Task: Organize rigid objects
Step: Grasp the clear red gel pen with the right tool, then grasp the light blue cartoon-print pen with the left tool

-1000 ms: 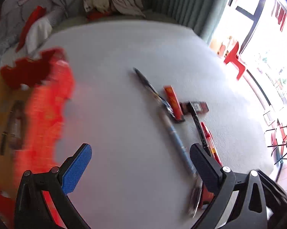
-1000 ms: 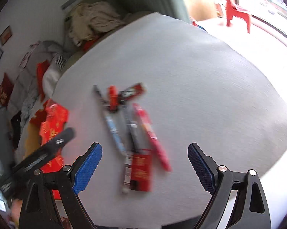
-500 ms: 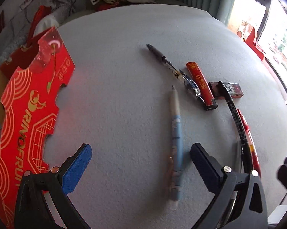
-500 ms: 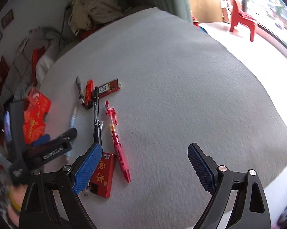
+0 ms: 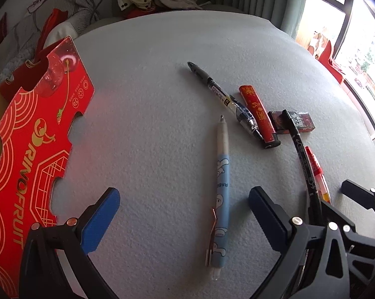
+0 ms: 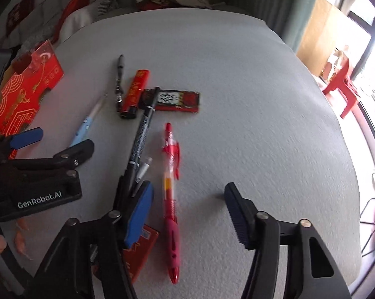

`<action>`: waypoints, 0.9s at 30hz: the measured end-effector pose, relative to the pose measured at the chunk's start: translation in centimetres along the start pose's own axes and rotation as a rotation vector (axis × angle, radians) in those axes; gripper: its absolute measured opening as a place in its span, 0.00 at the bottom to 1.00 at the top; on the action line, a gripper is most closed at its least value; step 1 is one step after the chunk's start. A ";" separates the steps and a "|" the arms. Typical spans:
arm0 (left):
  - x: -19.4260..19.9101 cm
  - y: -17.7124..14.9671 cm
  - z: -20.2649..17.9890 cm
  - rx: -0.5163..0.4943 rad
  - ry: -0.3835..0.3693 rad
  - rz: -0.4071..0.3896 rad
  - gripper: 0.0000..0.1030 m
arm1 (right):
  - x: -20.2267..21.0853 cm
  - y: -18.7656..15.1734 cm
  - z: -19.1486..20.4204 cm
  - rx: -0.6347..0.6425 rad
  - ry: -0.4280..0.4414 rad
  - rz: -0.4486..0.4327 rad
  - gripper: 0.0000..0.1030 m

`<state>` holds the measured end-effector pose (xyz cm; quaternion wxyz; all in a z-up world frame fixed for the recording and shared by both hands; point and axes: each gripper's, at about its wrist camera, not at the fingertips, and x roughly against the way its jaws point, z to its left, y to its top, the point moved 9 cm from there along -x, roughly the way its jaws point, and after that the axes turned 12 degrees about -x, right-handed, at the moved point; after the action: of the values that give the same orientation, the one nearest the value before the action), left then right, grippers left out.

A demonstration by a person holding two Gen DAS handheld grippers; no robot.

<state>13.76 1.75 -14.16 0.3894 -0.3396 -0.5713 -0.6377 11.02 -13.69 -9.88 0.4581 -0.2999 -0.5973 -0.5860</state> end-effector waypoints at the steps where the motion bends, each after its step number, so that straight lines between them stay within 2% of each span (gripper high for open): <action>1: 0.1 0.1 -0.3 -0.018 0.005 -0.003 1.00 | 0.2 -0.1 -0.3 0.007 0.007 0.004 0.20; 2: 0.3 -0.1 -0.4 -0.037 0.000 -0.006 1.00 | 0.4 -0.4 -0.6 0.011 0.004 0.014 0.11; 5: 0.5 0.0 -2.4 -0.110 -0.055 -0.015 1.00 | 1.1 -1.7 -2.4 0.002 0.007 0.029 0.11; 7: 0.4 0.3 -3.4 -0.123 -0.088 -0.029 1.00 | 1.8 -2.1 -3.5 -0.026 0.005 0.030 0.11; 11: 0.4 0.7 -3.4 -0.106 -0.078 -0.052 1.00 | 2.1 -2.5 -3.8 -0.033 -0.001 0.007 0.11; 17: 0.1 1.9 -4.0 -0.121 -0.086 -0.047 1.00 | 1.8 -1.9 -3.0 -0.014 -0.021 0.007 0.11; 20: 0.2 2.2 -4.2 -0.129 -0.093 -0.045 0.96 | 1.6 -1.8 -2.9 -0.009 -0.024 0.014 0.11; 21: 0.5 2.2 -4.4 -0.140 -0.100 -0.053 0.90 | 1.6 -1.8 -2.8 -0.006 -0.026 0.015 0.11; 23: 1.2 2.2 -5.5 -0.184 -0.125 -0.077 0.71 | 1.6 -1.8 -2.8 -0.006 -0.025 0.017 0.11; 25: 2.0 2.1 -6.9 -0.243 -0.159 -0.090 0.25 | 1.5 -1.8 -2.8 -0.014 -0.018 0.028 0.11; 27: 2.1 2.0 -7.2 -0.260 -0.172 -0.076 0.21 | 1.5 -1.7 -2.8 -0.018 -0.018 0.034 0.11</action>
<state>14.62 -5.68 -12.22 0.2674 -0.4189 -0.5276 -0.6890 9.41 -16.93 -9.55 0.4599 -0.3193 -0.5910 -0.5808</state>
